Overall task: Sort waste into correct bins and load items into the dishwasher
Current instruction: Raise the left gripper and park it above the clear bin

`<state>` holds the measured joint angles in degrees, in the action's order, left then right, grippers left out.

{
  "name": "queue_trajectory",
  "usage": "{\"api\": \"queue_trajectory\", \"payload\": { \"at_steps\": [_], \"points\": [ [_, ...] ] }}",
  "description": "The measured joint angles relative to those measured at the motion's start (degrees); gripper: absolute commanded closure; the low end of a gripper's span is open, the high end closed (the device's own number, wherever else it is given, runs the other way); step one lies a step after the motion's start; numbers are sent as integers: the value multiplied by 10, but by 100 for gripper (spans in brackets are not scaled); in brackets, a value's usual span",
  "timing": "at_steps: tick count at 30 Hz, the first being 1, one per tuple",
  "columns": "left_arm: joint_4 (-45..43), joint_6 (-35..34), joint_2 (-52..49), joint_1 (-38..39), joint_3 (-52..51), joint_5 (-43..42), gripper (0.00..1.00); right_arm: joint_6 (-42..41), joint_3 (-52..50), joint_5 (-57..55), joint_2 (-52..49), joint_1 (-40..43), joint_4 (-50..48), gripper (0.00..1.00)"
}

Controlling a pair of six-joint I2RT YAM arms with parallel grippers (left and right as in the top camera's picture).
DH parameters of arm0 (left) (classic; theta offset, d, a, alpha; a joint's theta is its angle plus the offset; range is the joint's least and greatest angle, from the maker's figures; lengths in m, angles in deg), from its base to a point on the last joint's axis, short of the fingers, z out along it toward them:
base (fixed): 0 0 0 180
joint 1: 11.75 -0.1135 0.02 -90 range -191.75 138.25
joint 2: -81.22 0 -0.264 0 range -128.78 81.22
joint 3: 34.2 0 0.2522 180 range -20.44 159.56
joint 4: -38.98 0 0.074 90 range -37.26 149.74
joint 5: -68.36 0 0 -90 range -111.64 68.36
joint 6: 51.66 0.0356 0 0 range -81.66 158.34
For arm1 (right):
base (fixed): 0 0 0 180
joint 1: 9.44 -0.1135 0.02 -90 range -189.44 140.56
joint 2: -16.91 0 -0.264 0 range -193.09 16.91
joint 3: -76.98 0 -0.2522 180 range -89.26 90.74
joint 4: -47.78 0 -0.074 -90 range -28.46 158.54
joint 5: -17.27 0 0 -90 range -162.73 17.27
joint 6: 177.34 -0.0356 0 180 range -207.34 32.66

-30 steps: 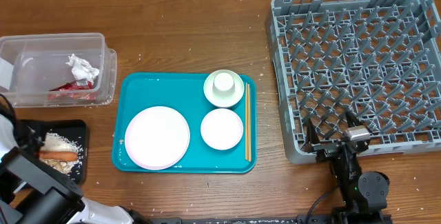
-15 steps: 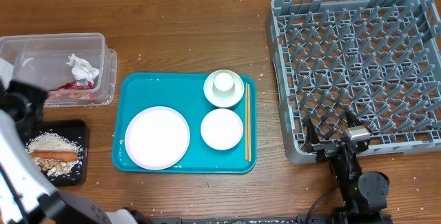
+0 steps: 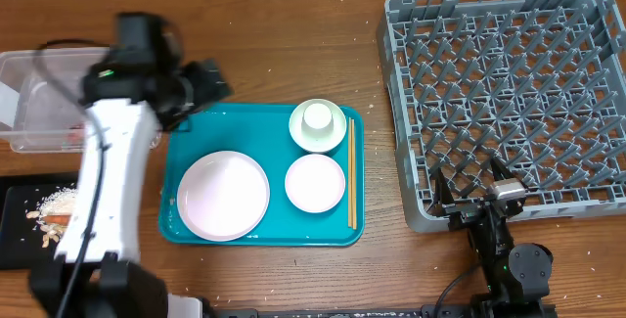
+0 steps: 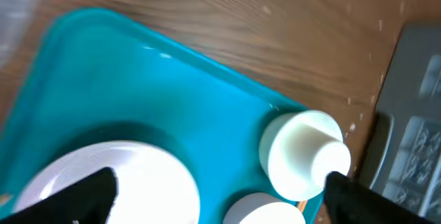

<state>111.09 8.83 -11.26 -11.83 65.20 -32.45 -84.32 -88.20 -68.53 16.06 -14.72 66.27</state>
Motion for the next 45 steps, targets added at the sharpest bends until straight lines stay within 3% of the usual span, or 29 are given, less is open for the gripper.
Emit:
{"api": "queue_trajectory", "payload": {
  "at_steps": [8,16,21,23,25,31,37,45],
  "points": [
    [-26,1,-113,119,0,3,7,0,0,0,0,0,0,0],
    [-30,2,-128,128,0,3,5,0,0,0,0,0,0,0],
    [-27,2,-128,127,2,7,13,0,0,0,0,0,0,0],
    [-9,2,-128,122,12,14,10,0,0,0,0,0,0,0],
    [10,2,-128,108,33,30,0,0,0,0,0,0,0,0],
    [43,6,-128,10,107,70,0,0,0,0,0,0,0,0],
    [47,6,-128,-76,113,85,0,0,0,0,0,0,0,0],
    [47,6,-128,-94,113,90,0,-23,0,56,0,0,-75,0]
  ]
}}
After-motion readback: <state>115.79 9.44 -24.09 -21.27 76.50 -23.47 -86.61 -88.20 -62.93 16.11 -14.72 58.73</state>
